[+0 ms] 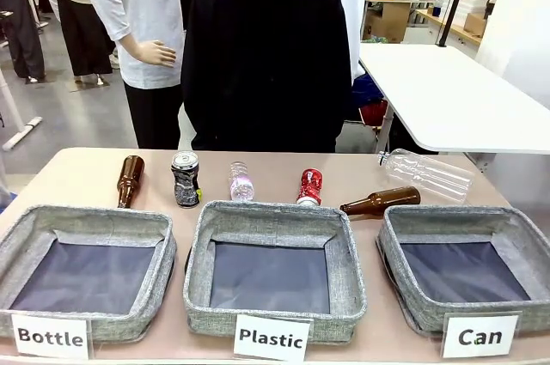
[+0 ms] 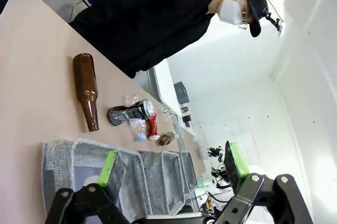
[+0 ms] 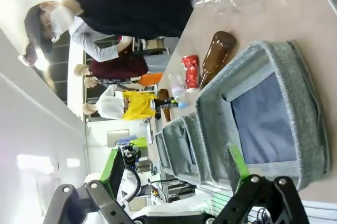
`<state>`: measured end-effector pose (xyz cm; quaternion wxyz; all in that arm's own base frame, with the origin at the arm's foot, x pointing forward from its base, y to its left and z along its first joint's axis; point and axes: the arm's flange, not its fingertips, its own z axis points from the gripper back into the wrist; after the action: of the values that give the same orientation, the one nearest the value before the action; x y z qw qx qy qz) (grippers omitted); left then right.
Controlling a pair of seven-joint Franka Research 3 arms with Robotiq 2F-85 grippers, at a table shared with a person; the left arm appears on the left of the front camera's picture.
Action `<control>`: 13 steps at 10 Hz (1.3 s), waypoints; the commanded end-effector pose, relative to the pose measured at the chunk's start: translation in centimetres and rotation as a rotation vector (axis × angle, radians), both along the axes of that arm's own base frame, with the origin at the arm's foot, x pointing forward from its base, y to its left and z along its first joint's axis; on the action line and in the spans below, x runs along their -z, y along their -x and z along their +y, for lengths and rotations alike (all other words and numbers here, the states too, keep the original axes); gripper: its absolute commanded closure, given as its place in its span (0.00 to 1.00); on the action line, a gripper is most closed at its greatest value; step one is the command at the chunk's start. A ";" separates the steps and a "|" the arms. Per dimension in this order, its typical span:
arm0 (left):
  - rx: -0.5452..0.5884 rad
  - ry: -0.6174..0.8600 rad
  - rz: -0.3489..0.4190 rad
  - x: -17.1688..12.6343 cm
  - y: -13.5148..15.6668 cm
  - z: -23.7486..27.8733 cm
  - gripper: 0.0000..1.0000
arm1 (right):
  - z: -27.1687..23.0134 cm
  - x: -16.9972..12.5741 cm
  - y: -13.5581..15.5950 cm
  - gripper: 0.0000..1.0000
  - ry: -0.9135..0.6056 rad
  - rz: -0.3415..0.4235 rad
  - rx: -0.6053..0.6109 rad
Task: Sort the can waste into the basket.
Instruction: Pick up the can waste from the table and place it in the right Fabric basket.
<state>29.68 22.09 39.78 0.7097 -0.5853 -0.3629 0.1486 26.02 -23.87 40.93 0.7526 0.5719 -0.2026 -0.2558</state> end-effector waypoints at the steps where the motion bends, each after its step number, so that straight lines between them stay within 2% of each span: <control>1: 0.012 -0.002 -0.038 -0.2 1.1 0.7 0.00 | -0.3 0.3 -0.1 0.00 0.009 0.005 0.018; 3: 0.012 -0.002 -0.038 -0.2 1.1 0.7 0.00 | 2.8 -1.5 -1.1 0.00 0.179 0.112 0.028; 4: 0.012 -0.002 -0.038 -0.2 1.1 0.7 0.00 | 5.4 -3.4 -2.6 0.00 0.242 0.141 0.026; 7: 0.012 -0.002 -0.038 -0.2 1.1 0.7 0.00 | 17.6 -10.3 -8.8 0.00 0.517 0.139 -0.080; 9: 0.012 -0.002 -0.038 -0.2 1.1 0.7 0.00 | 26.1 -12.0 -13.7 0.00 0.671 0.115 -0.162; 10: 0.012 -0.002 -0.038 -0.2 1.1 0.7 0.00 | 26.8 -11.7 -14.7 0.00 0.680 0.125 -0.164; 11: 0.012 -0.002 -0.038 -0.2 1.1 0.7 0.00 | 24.9 -11.3 -13.8 0.00 0.650 0.122 -0.153; 12: 0.012 -0.002 -0.038 -0.2 1.1 0.7 0.00 | 21.3 -10.9 -11.6 0.00 0.619 0.135 -0.153; 13: 0.012 -0.002 -0.038 -0.2 1.1 0.7 0.00 | 16.4 -10.2 -7.8 0.00 0.574 0.136 -0.155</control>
<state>28.59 22.75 39.93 0.7077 -0.5889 -0.3627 0.1442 37.88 -2.14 50.77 0.9206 0.3081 -0.1733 -0.1658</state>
